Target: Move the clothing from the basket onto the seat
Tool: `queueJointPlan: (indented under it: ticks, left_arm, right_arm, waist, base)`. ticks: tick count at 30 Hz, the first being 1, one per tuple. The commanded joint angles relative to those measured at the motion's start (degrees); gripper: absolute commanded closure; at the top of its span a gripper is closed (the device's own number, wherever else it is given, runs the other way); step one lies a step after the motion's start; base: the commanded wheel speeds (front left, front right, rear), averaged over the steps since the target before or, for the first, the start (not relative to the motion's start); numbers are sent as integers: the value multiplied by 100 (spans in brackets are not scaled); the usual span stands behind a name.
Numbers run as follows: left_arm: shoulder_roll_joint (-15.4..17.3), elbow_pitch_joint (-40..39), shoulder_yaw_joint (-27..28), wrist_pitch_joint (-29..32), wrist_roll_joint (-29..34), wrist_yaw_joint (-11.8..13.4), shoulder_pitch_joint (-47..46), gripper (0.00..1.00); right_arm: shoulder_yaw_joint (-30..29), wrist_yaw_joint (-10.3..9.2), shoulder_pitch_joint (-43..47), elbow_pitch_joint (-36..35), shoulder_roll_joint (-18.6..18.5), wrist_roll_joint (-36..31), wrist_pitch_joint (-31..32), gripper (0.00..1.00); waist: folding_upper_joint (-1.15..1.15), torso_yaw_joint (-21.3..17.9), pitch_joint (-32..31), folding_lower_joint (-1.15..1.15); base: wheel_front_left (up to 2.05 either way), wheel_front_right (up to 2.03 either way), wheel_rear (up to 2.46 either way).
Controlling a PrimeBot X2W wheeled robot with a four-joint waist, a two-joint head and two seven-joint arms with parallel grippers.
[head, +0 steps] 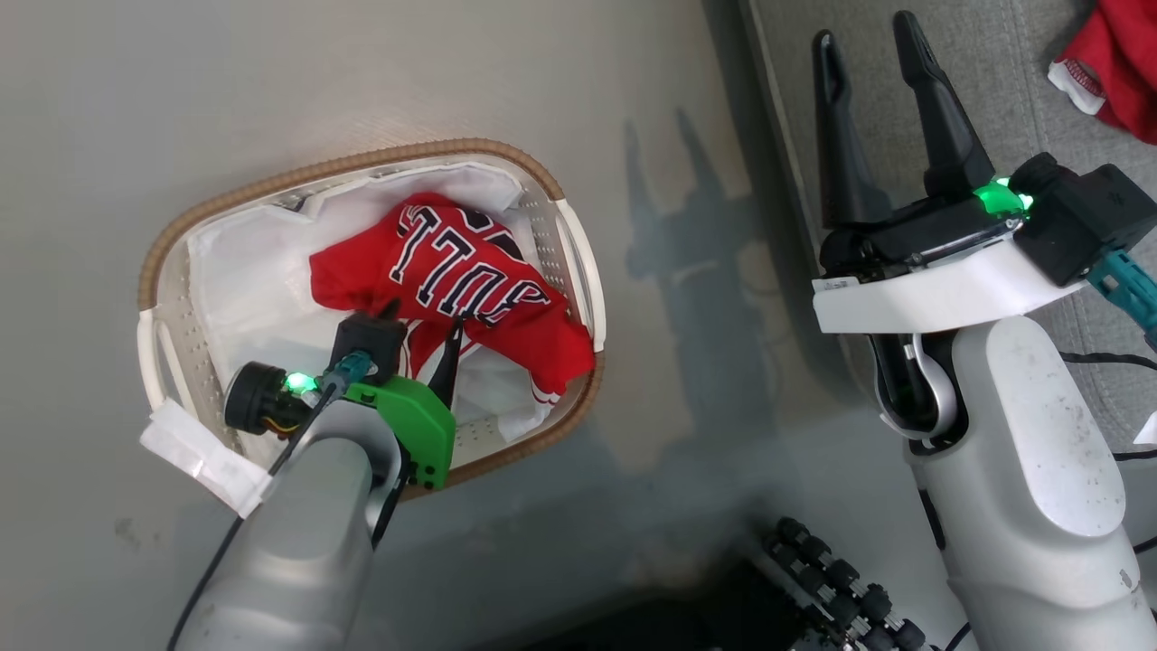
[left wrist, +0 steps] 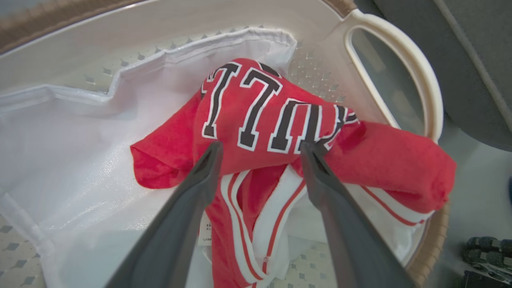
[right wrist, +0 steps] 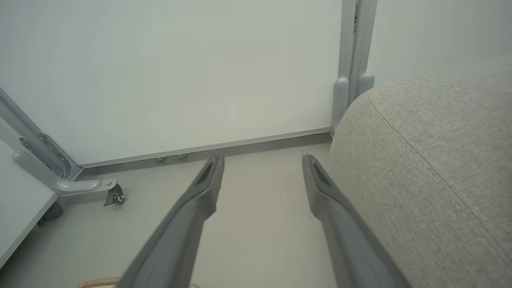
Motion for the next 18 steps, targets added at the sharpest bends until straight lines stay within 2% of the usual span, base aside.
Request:
queueJointPlan:
  ticks: [1, 12, 18]
  left_arm:
    - [100, 60, -48, -4, -18, -24, -195, 0]
    - [274, 466, -534, -4, 219, -24, -676, 0]
    - [252, 626, -680, -4, 345, -24, -945, 0]
  right_arm:
    - [15, -7, -41, -10, -15, -37, -10, 0]
    - [8, -6, -150, -133, -17, -99, -10, 0]
    - [29, -6, -222, -158, -16, -61, -10, 0]
  waist:
    - [0, -54, 109, 0]
    - [0, -27, 464, 0]
    - [0, -25, 631, 0]
  base:
    - [0, 0, 0]
    - [0, 0, 0]
    - [0, 0, 0]
